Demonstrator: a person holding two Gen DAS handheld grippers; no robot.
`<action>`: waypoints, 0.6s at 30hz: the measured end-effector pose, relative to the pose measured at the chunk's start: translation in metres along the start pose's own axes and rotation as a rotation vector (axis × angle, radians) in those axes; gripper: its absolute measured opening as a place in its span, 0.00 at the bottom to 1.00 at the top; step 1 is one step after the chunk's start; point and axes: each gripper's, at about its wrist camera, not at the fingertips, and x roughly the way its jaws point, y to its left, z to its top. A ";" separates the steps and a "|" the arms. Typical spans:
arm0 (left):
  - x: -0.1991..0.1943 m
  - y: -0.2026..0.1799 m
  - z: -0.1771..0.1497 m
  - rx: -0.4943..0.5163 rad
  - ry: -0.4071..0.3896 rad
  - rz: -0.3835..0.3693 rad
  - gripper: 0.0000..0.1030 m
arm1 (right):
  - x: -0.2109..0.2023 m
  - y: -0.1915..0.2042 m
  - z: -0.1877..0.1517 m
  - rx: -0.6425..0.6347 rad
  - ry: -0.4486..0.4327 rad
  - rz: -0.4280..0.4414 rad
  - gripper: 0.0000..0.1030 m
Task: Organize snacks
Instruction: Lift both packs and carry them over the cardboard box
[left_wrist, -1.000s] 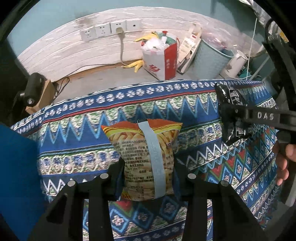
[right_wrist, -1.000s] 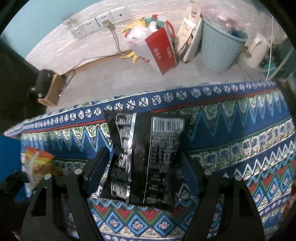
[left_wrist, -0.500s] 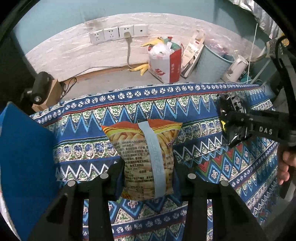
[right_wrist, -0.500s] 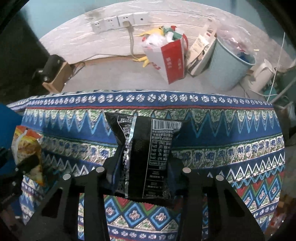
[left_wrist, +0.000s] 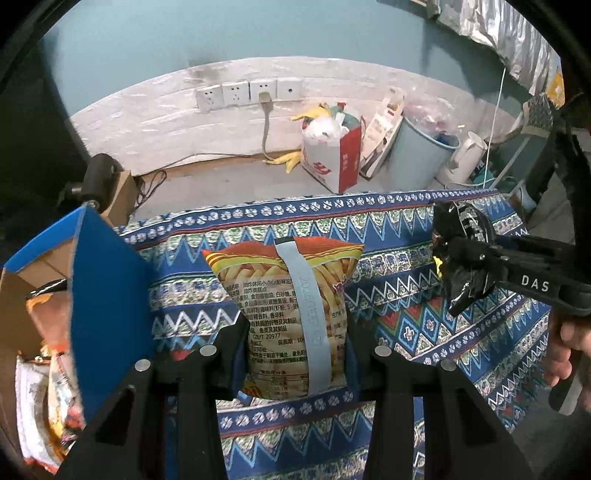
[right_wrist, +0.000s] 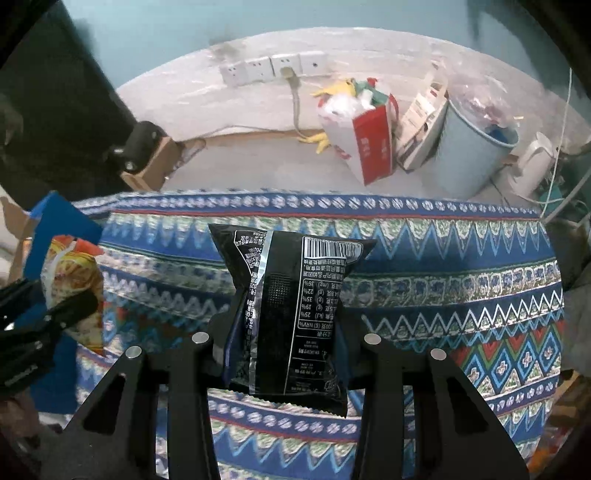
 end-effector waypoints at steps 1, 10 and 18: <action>-0.004 0.002 -0.002 -0.003 -0.004 0.003 0.41 | -0.003 0.003 0.001 -0.004 -0.006 0.005 0.39; -0.049 0.027 -0.013 -0.033 -0.058 0.036 0.41 | -0.035 0.041 0.005 -0.050 -0.054 0.065 0.39; -0.084 0.057 -0.024 -0.098 -0.100 0.058 0.41 | -0.057 0.089 0.007 -0.116 -0.093 0.135 0.39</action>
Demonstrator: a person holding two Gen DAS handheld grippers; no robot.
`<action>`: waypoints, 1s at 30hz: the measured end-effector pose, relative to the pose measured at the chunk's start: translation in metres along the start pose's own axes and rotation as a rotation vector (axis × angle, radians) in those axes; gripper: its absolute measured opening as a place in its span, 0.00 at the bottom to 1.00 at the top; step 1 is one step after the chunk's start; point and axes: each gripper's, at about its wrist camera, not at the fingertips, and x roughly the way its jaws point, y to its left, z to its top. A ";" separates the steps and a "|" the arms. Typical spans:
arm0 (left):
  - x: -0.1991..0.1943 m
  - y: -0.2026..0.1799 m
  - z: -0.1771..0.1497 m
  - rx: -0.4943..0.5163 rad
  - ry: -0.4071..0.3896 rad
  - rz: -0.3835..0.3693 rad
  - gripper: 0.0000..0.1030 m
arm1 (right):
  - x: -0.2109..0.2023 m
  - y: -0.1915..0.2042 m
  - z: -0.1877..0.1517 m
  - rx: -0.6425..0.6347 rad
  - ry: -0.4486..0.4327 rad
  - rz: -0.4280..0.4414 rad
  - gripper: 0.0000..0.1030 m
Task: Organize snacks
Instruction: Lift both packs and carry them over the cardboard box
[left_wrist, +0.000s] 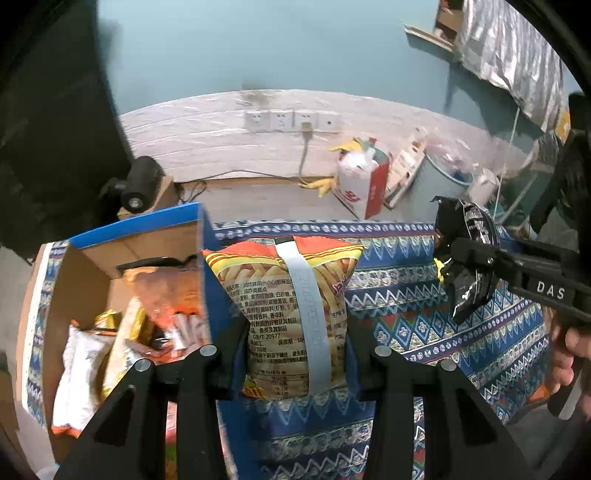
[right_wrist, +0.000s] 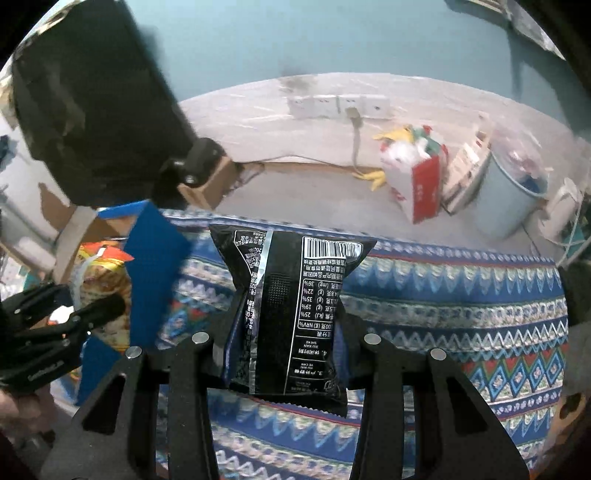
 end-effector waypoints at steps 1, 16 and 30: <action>-0.005 0.005 -0.001 -0.006 -0.009 0.002 0.41 | -0.001 0.007 0.001 -0.009 -0.003 0.009 0.39; -0.047 0.066 -0.014 -0.088 -0.080 0.066 0.41 | 0.001 0.099 0.019 -0.127 -0.016 0.128 0.39; -0.047 0.132 -0.040 -0.209 -0.043 0.099 0.41 | 0.028 0.160 0.032 -0.181 0.014 0.199 0.39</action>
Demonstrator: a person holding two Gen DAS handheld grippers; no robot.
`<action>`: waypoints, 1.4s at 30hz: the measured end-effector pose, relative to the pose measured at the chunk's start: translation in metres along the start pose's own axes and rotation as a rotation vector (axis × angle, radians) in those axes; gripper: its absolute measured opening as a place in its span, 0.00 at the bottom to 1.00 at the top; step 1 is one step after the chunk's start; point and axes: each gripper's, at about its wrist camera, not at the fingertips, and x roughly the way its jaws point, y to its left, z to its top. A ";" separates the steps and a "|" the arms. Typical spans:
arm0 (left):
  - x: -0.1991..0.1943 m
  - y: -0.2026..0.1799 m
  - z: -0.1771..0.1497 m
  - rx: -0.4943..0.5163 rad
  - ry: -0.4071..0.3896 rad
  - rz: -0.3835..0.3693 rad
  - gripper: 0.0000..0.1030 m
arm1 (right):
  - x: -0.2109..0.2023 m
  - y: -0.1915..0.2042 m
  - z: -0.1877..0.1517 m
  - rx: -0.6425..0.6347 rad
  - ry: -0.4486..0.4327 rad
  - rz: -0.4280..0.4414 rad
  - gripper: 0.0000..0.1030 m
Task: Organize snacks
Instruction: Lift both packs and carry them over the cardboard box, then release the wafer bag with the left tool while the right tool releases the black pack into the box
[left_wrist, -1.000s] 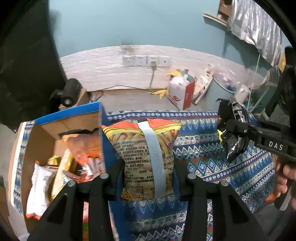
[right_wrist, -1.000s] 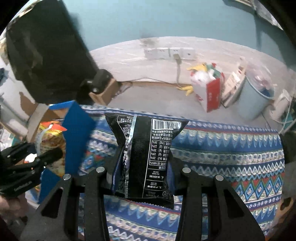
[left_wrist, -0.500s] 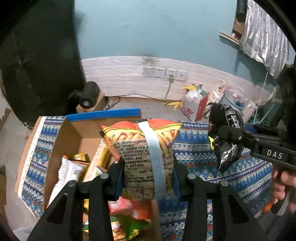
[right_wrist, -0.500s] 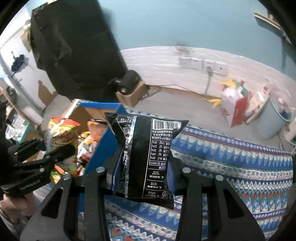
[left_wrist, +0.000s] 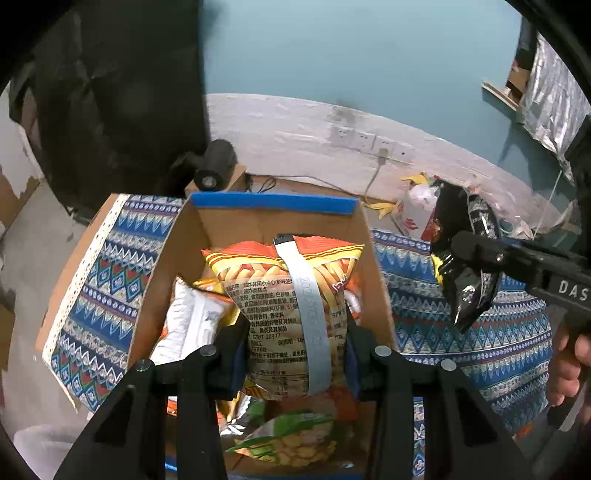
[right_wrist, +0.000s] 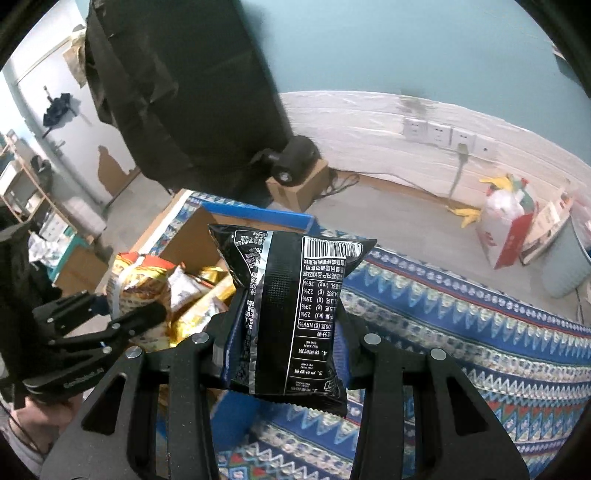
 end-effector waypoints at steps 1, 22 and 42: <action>0.001 0.003 -0.001 -0.005 0.004 0.003 0.42 | 0.002 0.002 0.001 -0.003 0.002 0.003 0.39; -0.009 0.058 -0.002 -0.098 0.002 0.075 0.71 | 0.058 0.063 0.018 -0.067 0.079 0.068 0.39; -0.046 0.068 -0.001 -0.102 -0.072 0.126 0.83 | 0.051 0.074 0.026 -0.070 0.050 0.085 0.69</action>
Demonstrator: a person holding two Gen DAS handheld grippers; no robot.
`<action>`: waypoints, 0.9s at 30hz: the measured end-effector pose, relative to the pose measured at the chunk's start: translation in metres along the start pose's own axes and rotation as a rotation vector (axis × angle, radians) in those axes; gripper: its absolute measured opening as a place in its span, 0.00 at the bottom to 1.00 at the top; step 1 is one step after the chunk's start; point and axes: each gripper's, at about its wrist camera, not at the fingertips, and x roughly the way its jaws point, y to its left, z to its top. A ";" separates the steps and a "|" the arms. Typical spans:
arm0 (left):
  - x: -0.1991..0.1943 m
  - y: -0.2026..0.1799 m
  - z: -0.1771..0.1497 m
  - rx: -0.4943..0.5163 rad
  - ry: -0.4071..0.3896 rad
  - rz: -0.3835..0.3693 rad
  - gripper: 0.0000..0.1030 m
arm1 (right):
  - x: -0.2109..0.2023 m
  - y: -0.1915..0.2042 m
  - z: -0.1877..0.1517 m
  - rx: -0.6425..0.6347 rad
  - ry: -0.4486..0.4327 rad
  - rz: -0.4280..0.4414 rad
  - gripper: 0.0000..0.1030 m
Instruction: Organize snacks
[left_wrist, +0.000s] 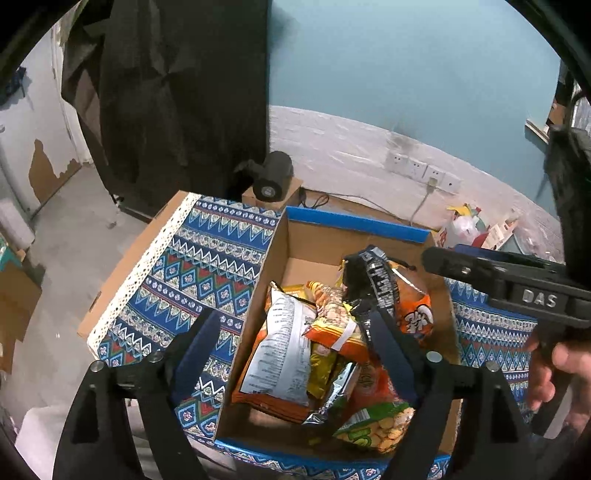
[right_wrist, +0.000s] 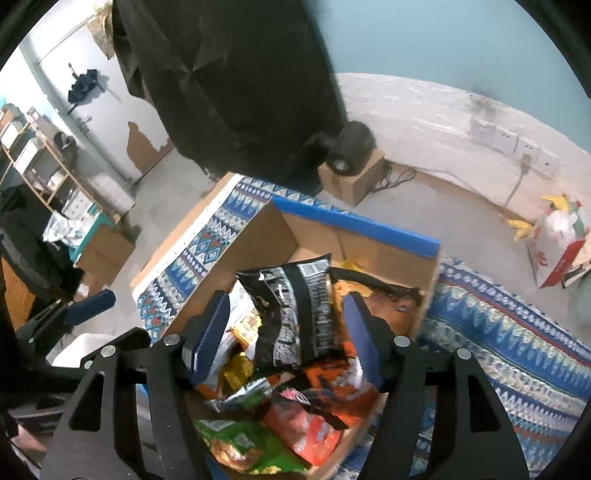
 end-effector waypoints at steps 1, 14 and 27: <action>-0.003 -0.002 0.000 0.005 -0.007 -0.003 0.83 | -0.006 0.000 -0.002 -0.004 -0.011 -0.013 0.70; -0.036 -0.020 0.003 0.013 -0.071 -0.041 0.93 | -0.071 -0.007 -0.028 -0.021 -0.100 -0.115 0.73; -0.050 -0.034 0.001 0.044 -0.115 -0.031 0.98 | -0.106 -0.030 -0.065 0.008 -0.142 -0.182 0.73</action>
